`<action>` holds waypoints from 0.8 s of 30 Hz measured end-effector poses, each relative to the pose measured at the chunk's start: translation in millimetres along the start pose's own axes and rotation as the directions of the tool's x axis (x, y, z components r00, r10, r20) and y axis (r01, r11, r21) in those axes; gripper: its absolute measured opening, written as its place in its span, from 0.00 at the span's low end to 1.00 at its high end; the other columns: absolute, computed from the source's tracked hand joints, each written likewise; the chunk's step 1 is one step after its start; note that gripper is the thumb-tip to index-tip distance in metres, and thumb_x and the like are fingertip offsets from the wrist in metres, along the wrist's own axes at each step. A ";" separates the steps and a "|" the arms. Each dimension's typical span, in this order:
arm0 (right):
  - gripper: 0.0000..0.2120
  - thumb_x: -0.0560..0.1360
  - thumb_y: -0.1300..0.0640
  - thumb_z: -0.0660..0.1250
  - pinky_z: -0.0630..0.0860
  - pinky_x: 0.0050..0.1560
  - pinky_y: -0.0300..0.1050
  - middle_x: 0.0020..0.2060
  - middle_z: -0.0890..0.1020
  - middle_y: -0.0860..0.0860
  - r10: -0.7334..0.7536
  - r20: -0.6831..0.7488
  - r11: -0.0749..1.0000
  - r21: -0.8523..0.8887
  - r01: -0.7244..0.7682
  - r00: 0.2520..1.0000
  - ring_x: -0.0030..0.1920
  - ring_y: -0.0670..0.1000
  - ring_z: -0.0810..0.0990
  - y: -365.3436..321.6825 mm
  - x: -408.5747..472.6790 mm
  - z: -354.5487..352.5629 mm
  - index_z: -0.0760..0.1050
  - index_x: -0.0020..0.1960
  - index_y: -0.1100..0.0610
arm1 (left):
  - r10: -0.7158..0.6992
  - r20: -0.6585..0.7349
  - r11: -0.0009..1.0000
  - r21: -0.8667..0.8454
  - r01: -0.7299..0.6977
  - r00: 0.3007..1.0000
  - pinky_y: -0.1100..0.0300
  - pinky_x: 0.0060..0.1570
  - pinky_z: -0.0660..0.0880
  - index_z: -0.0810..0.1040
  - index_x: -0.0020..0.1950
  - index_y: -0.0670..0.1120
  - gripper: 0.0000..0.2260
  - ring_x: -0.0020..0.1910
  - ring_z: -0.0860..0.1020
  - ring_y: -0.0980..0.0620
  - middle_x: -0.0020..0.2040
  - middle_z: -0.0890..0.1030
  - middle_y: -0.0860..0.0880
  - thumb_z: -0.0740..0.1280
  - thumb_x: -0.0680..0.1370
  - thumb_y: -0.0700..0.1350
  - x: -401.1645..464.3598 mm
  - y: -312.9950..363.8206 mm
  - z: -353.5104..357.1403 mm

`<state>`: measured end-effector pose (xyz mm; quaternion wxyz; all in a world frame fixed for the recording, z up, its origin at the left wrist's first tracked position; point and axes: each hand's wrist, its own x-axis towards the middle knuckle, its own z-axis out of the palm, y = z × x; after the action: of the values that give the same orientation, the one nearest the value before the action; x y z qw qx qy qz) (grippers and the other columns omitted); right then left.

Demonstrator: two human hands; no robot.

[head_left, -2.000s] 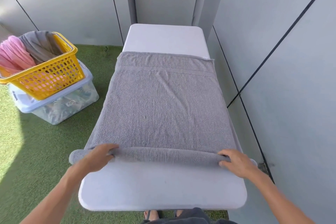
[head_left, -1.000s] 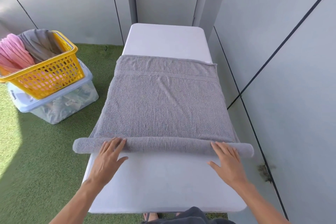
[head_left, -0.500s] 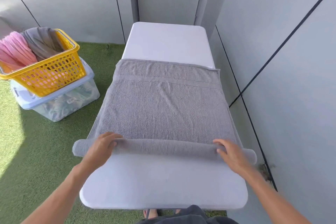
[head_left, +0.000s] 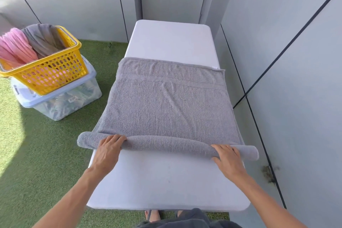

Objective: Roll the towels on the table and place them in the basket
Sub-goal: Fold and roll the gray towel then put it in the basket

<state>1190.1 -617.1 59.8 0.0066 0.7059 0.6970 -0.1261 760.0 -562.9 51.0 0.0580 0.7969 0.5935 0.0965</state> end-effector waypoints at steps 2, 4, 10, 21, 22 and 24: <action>0.18 0.75 0.47 0.65 0.66 0.62 0.49 0.57 0.78 0.44 0.002 0.181 0.998 0.056 -0.012 0.984 0.62 0.51 0.73 10.0 2.5 -7.8 0.72 0.64 0.46 | -0.031 0.196 0.998 -0.056 0.042 0.980 0.53 0.53 0.70 0.78 0.59 0.50 0.16 0.56 0.77 0.47 0.53 0.79 0.52 0.71 0.73 0.38 8.0 -3.4 -10.9; 0.21 0.69 0.39 0.66 0.73 0.56 0.48 0.53 0.80 0.45 0.027 0.363 0.984 0.153 -0.089 0.931 0.54 0.50 0.78 20.6 7.4 -16.5 0.73 0.60 0.43 | -0.063 0.437 0.977 -0.158 0.145 0.897 0.54 0.55 0.71 0.78 0.59 0.53 0.13 0.56 0.77 0.49 0.54 0.80 0.53 0.69 0.76 0.41 18.2 -13.1 -21.4; 0.20 0.78 0.48 0.64 0.64 0.68 0.48 0.65 0.75 0.46 0.048 -0.137 0.974 0.225 -0.016 0.989 0.66 0.50 0.71 6.3 -2.1 -11.5 0.70 0.69 0.49 | -0.028 -0.024 0.988 -0.150 0.024 0.999 0.48 0.50 0.75 0.78 0.61 0.48 0.12 0.53 0.78 0.44 0.56 0.78 0.49 0.66 0.77 0.42 6.7 -10.6 -11.4; 0.21 0.77 0.54 0.65 0.61 0.65 0.47 0.63 0.75 0.44 -0.017 -0.002 1.000 -0.025 0.017 1.000 0.67 0.50 0.69 -2.6 -2.0 -8.1 0.68 0.69 0.47 | -0.027 0.190 0.999 0.045 0.019 0.981 0.50 0.57 0.69 0.77 0.61 0.48 0.18 0.59 0.76 0.47 0.55 0.79 0.51 0.74 0.72 0.43 13.3 -3.8 -9.9; 0.20 0.77 0.53 0.64 0.63 0.64 0.47 0.63 0.75 0.44 -0.014 0.084 1.000 -0.009 0.015 0.996 0.67 0.50 0.70 2.3 0.8 -11.9 0.68 0.69 0.47 | -0.034 0.274 0.999 0.033 0.026 0.961 0.52 0.59 0.67 0.76 0.62 0.50 0.17 0.61 0.74 0.49 0.56 0.77 0.53 0.71 0.74 0.45 15.8 -7.0 -13.7; 0.20 0.76 0.51 0.66 0.68 0.62 0.49 0.61 0.77 0.46 -0.008 0.266 0.997 0.081 -0.014 0.964 0.64 0.52 0.74 13.0 6.2 -21.7 0.70 0.67 0.45 | -0.060 0.461 0.998 0.006 0.064 0.885 0.53 0.60 0.67 0.74 0.65 0.53 0.16 0.62 0.74 0.50 0.58 0.77 0.53 0.68 0.77 0.48 22.1 -13.5 -23.6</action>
<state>1206.6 -607.3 77.5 0.0712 0.6833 0.6829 -0.2482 748.3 -538.4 73.1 0.2038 0.7774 0.5875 -0.0947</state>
